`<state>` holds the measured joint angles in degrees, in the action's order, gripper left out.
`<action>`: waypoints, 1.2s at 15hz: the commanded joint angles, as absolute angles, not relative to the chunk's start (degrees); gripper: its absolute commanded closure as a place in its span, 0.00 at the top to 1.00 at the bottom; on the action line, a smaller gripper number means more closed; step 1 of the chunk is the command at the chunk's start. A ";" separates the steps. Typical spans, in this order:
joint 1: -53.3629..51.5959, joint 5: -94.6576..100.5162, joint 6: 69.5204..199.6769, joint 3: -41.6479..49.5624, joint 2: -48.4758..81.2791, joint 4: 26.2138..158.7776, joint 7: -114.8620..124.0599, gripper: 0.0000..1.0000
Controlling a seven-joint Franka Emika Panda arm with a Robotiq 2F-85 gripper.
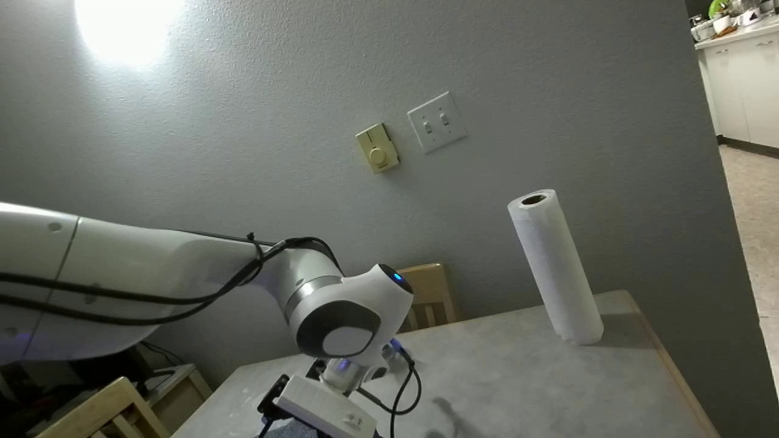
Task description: Unfold the towel from right to left
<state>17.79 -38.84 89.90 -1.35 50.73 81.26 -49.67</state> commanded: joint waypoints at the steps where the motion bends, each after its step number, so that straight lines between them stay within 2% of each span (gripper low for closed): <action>1: 18.00 -38.16 88.60 -1.95 51.13 79.45 -47.83 1.00; 18: 22.44 -40.52 88.60 -1.48 51.88 85.69 -46.77 1.00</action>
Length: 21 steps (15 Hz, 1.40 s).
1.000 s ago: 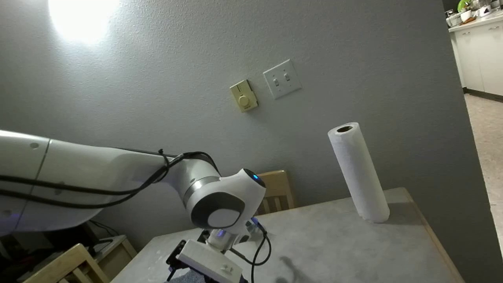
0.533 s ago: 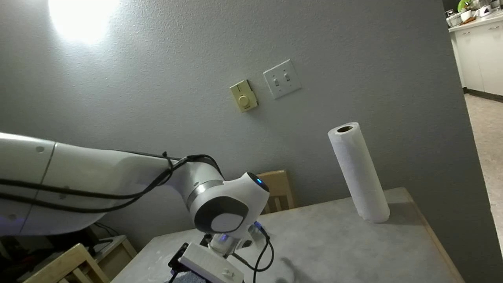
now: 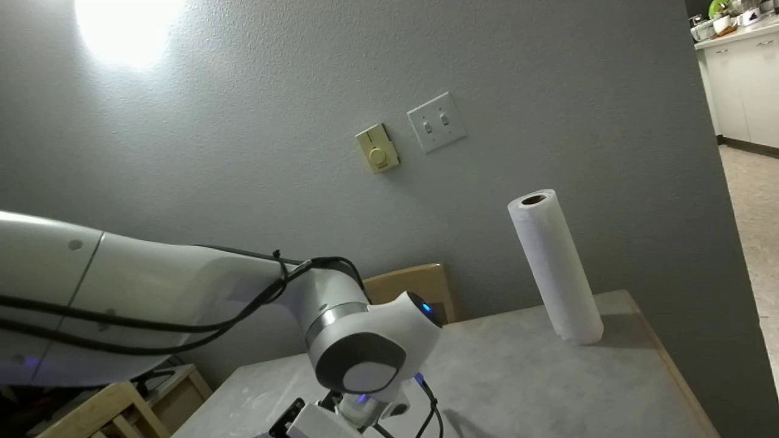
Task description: Unfold the towel from right to left
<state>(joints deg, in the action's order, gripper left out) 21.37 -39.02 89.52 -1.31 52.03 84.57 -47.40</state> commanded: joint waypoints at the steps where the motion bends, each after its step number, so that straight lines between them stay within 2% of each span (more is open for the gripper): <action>1: 22.59 -40.56 88.48 -1.50 51.92 85.86 -46.76 1.00; 16: 21.71 -40.63 84.75 -2.21 53.11 85.01 -47.72 1.00; 17: 21.74 -40.61 84.87 -2.15 53.15 85.12 -47.78 0.83; 18: 21.70 -40.61 85.18 -2.03 53.08 85.30 -47.67 0.74; 21: 21.51 -40.38 86.30 -1.64 52.48 86.12 -47.74 0.53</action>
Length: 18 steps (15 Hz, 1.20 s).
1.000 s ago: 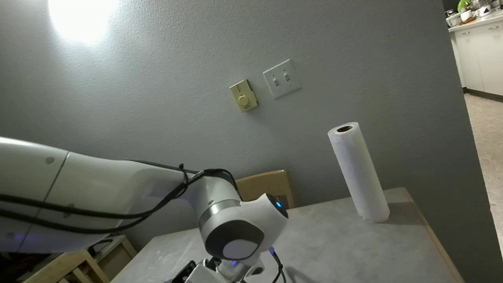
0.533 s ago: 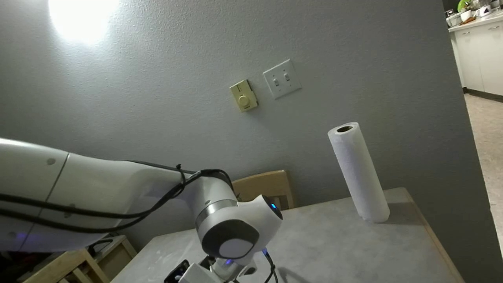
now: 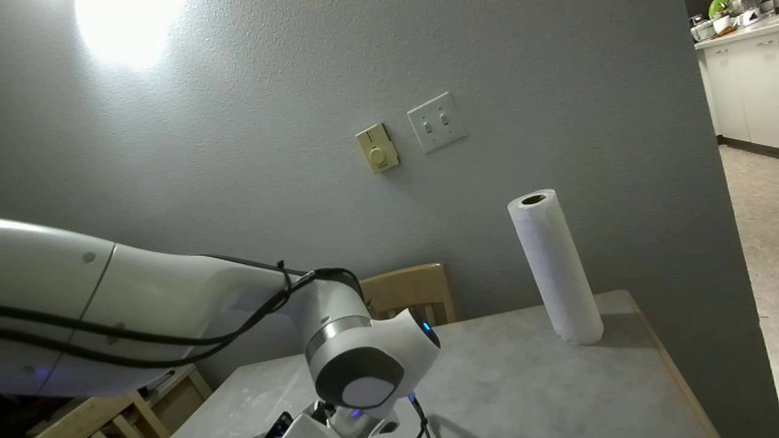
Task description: Unfold the towel from right to left
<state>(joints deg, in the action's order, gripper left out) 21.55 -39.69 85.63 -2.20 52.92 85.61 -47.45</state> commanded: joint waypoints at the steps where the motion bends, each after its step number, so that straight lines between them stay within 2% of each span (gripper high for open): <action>1: 21.35 -40.24 86.85 -1.43 52.02 86.52 -47.75 0.45; 7: 21.44 -39.52 87.31 -0.86 51.13 87.04 -48.04 0.02; 9: 21.39 -39.13 87.11 -0.54 51.00 87.09 -47.86 0.00; 18: 16.71 -35.94 89.88 0.08 47.95 88.96 -38.38 0.01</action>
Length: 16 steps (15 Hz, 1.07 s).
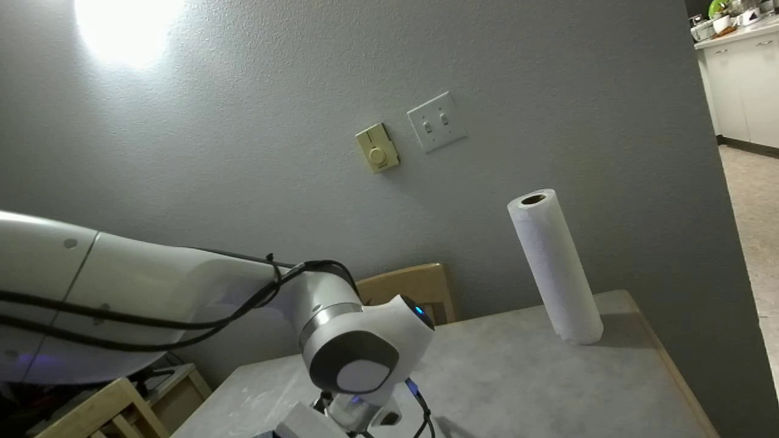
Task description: Unfold the towel from right to left
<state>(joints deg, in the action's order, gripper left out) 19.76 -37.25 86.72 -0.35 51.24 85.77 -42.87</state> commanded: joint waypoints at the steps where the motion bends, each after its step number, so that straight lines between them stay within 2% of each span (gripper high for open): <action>1: 15.38 -36.16 91.44 -0.14 47.46 89.48 -35.69 0.01; 8: 5.08 -29.84 101.43 -1.89 43.70 90.40 -19.10 0.01; 16: 1.16 -20.77 94.06 -6.85 44.34 85.42 -15.91 0.01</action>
